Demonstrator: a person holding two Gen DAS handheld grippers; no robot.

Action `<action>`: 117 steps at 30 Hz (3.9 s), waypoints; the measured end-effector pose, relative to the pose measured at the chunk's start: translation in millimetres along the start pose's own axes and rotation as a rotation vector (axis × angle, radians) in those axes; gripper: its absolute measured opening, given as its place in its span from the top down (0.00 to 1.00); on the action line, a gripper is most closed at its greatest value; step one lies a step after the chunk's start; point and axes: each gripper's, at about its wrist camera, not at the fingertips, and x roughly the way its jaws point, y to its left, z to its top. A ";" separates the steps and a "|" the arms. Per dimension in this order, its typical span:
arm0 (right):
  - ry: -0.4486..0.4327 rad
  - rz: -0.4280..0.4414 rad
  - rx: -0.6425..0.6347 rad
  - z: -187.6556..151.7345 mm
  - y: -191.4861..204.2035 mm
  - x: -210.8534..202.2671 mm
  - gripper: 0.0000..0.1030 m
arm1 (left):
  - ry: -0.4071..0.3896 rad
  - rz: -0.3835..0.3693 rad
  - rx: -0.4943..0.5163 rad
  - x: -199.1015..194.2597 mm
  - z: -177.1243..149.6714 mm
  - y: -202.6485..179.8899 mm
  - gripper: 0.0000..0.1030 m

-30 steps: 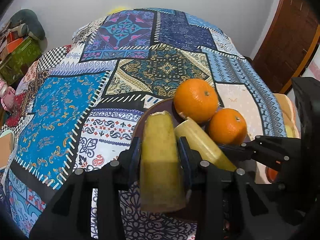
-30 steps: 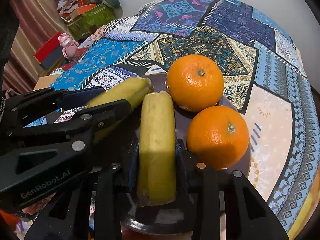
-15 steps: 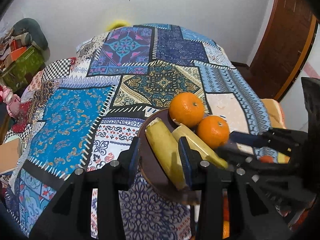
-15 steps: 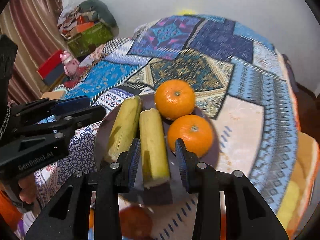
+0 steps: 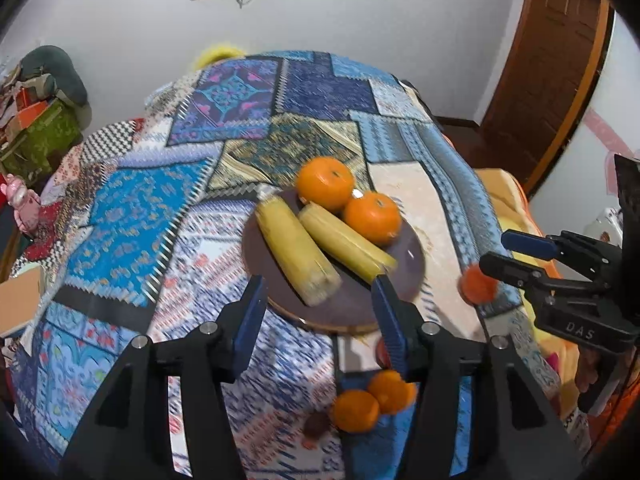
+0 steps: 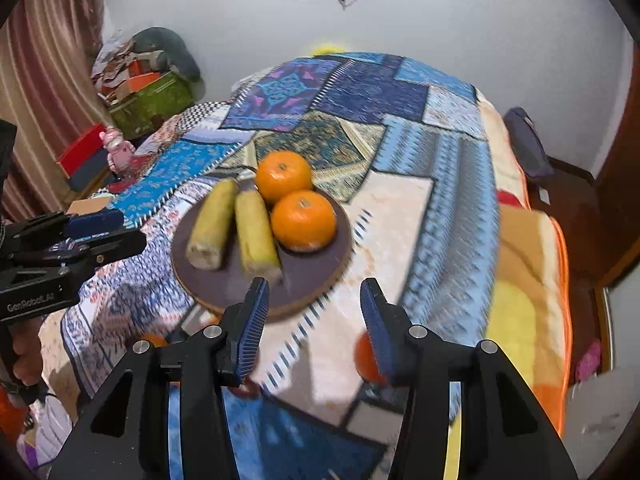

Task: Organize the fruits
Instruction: 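Grasp a red tomato with the left tool while the right tool grasps another tomato, then lower both tomatoes onto the purple plate and open both tools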

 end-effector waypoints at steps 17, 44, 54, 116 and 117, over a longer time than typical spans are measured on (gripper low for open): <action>0.090 -0.010 0.114 -52.9 -45.7 12.0 0.47 | 0.149 -0.090 0.009 46.6 -38.9 -51.1 0.45; 0.120 -0.003 0.128 -48.7 -43.3 34.1 0.56 | 0.165 -0.130 -0.010 57.3 -44.2 -50.0 0.53; 0.044 0.029 0.095 -24.3 -22.0 14.4 0.56 | 0.041 -0.070 -0.046 11.6 -22.8 -16.6 0.53; 0.032 0.041 0.072 5.8 2.1 35.2 0.45 | 0.021 0.033 -0.060 29.5 16.1 37.3 0.38; 0.030 0.041 0.072 4.7 2.2 31.9 0.45 | 0.018 0.032 -0.058 25.5 14.4 35.8 0.38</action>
